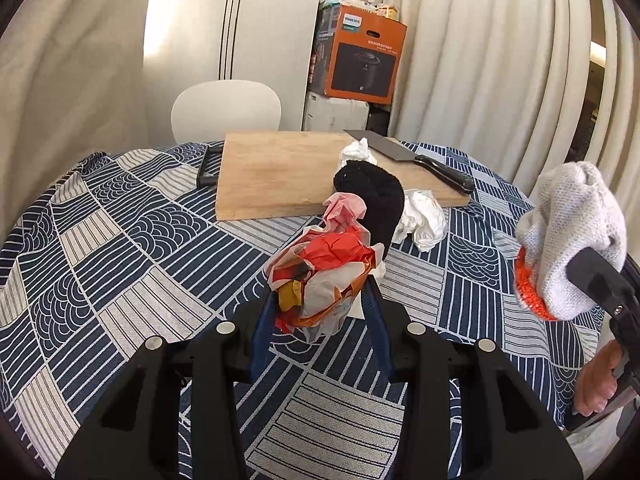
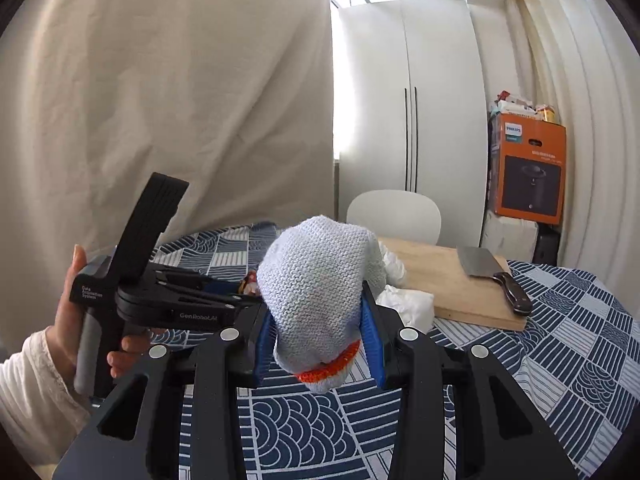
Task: Collect trash
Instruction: 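Carry glove and wrapper down into the black trash bag and open both grippers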
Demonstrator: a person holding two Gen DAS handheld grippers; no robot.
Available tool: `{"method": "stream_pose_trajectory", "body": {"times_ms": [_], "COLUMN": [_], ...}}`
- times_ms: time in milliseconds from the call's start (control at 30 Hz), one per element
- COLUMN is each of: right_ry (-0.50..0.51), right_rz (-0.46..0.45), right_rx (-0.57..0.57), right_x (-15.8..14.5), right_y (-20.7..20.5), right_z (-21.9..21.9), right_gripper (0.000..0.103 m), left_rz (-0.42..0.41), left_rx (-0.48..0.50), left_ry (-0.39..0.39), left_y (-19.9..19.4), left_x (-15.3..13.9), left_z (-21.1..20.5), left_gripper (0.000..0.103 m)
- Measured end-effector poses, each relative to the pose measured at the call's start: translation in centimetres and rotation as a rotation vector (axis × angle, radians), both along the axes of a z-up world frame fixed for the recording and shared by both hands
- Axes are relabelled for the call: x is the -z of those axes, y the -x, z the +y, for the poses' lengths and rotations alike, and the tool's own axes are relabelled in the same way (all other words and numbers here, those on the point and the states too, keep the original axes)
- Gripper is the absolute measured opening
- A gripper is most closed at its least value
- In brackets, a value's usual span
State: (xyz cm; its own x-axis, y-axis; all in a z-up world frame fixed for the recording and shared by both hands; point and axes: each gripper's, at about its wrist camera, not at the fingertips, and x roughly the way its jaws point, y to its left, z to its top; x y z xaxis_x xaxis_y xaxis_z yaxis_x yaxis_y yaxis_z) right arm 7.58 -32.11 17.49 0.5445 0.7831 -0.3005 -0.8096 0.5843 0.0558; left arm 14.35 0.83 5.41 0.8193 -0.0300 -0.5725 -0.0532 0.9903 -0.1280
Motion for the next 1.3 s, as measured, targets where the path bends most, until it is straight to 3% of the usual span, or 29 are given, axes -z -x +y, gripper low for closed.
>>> {"method": "stream_pose_trajectory", "body": {"times_ms": [367,633,867,1100,1300], "right_ry": [0.004,-0.014,-0.039,-0.026,-0.020], "right_rz": [0.011,-0.006,-0.011,-0.022,0.020], "right_rx": [0.056,0.049,0.013,-0.037,-0.081], "right_x": [0.0,-0.7,-0.1,1.9,4.3], "right_y": [0.4,2.7,6.1,9.4,11.2], "right_z": [-1.0,-2.6,-4.4,-6.2,-8.0], "right_gripper": [0.035,0.035,0.035,0.035,0.035], "left_rz": [-0.094,-0.170,-0.187,-0.249,-0.281], "left_rx": [0.048,0.060,0.068,0.185,0.260], "left_ry": [0.008,-0.075,-0.145,-0.100,-0.116], "left_y": [2.9,7.1,10.6,14.8,18.1], "left_x": [-1.1,-2.3,-1.1,-0.1,1.3], "left_z": [-0.4,-1.5,-2.7,-3.8,-5.4], "left_gripper": [0.043,0.043,0.043,0.043,0.043]}}
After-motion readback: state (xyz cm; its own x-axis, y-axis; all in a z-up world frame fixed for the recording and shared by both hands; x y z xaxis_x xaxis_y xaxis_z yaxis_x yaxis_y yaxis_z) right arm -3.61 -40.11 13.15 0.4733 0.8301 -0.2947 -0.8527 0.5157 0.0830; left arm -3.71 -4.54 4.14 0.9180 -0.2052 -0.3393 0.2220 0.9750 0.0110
